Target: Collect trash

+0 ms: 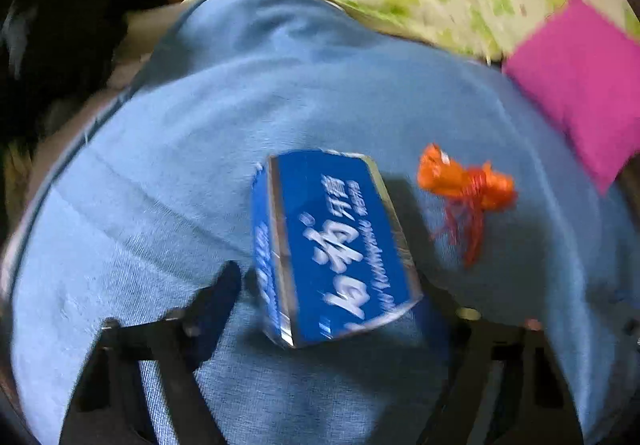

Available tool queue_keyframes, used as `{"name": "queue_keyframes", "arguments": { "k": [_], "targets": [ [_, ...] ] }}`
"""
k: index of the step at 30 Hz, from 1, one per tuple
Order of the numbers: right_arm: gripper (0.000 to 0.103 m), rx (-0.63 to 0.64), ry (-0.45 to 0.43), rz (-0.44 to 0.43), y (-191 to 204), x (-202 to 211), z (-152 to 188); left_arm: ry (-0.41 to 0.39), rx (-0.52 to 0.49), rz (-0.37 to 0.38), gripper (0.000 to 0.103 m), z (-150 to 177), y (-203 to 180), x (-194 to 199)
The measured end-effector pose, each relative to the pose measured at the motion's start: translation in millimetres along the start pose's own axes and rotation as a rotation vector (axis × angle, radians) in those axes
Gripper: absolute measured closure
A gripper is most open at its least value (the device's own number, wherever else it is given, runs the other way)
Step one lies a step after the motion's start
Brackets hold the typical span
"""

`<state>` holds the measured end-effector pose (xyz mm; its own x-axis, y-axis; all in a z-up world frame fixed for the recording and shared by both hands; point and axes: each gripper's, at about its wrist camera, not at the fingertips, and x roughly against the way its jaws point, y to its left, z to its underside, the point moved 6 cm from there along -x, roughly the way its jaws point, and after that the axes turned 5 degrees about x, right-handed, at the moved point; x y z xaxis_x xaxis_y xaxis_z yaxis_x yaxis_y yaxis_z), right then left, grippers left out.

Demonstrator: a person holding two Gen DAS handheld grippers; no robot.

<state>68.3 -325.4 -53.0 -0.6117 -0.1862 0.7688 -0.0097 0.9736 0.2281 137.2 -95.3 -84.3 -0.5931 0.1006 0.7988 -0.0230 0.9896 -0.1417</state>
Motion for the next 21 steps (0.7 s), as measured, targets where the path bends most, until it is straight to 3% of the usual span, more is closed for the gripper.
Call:
{"name": "queue_keyframes", "arguments": {
  "k": [8, 16, 21],
  "targets": [
    [0.03, 0.088, 0.019, 0.008, 48.4, -49.9, -44.9, -0.039, 0.084, 0.063, 0.043, -11.1, 19.2, 15.7],
    [0.029, -0.001, 0.028, 0.045, 78.8, -98.3, -67.9, -0.073, 0.118, 0.014, 0.043, -17.4, 32.7, 24.1],
    [0.029, 0.027, 0.053, 0.082, 89.1, -123.8, -68.6, -0.086, 0.129, -0.002, 0.043, -21.4, 41.7, 27.9]
  ]
}}
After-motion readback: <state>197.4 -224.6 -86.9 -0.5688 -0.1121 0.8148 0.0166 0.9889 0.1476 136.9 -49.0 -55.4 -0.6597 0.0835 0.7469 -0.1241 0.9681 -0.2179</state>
